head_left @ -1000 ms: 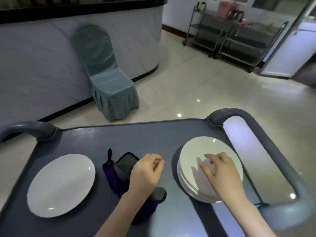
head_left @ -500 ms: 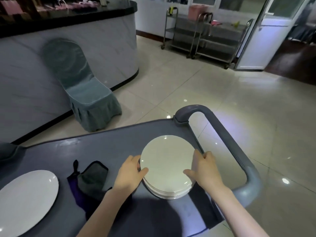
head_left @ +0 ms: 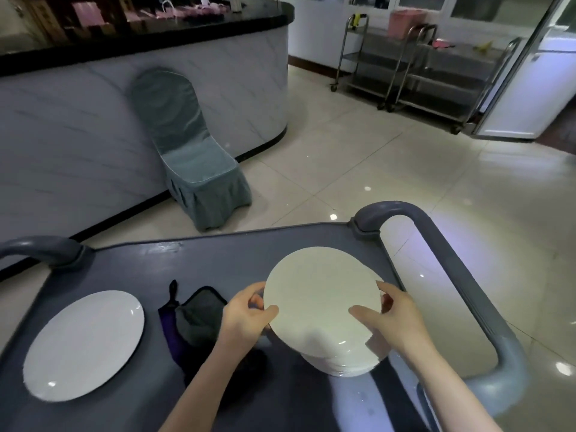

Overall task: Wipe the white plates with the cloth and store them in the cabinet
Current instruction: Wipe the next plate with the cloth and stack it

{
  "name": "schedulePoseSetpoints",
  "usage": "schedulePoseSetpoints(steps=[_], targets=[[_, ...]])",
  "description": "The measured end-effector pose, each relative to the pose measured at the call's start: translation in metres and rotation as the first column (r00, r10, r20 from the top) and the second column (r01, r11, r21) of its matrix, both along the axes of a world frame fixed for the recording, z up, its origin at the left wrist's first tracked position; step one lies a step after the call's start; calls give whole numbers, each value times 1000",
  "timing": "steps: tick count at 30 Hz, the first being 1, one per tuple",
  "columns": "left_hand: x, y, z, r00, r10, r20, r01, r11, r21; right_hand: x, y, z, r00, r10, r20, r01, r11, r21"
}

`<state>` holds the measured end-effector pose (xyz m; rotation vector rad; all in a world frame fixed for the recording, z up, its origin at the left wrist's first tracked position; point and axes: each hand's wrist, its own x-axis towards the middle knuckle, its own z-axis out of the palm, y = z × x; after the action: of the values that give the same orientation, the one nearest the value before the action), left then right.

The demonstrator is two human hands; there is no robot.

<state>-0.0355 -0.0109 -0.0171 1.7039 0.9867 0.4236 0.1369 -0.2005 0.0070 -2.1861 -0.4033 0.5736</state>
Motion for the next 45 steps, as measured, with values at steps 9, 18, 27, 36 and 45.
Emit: schedulePoseSetpoints(steps=[9, 18, 27, 36, 45], targets=[[-75, 46, 6, 973, 171, 157, -132, 964, -232, -60, 92, -12, 909, -81, -409, 246, 896, 369], [-114, 121, -35, 952, 223, -208, -208, 974, 91, -94, 136, -13, 875, -167, -455, 314, 910, 270], [-95, 154, -84, 859, -40, -510, 61, 998, 26, -110, 138, -17, 893, -263, -365, 356, 910, 215], [-118, 181, -66, 989, 42, -142, -66, 984, -169, -123, 144, -27, 898, -316, -307, 384, 903, 195], [-108, 150, 40, 970, -140, 200, 184, 957, -225, -123, 165, -36, 912, -248, -328, 325, 923, 207]])
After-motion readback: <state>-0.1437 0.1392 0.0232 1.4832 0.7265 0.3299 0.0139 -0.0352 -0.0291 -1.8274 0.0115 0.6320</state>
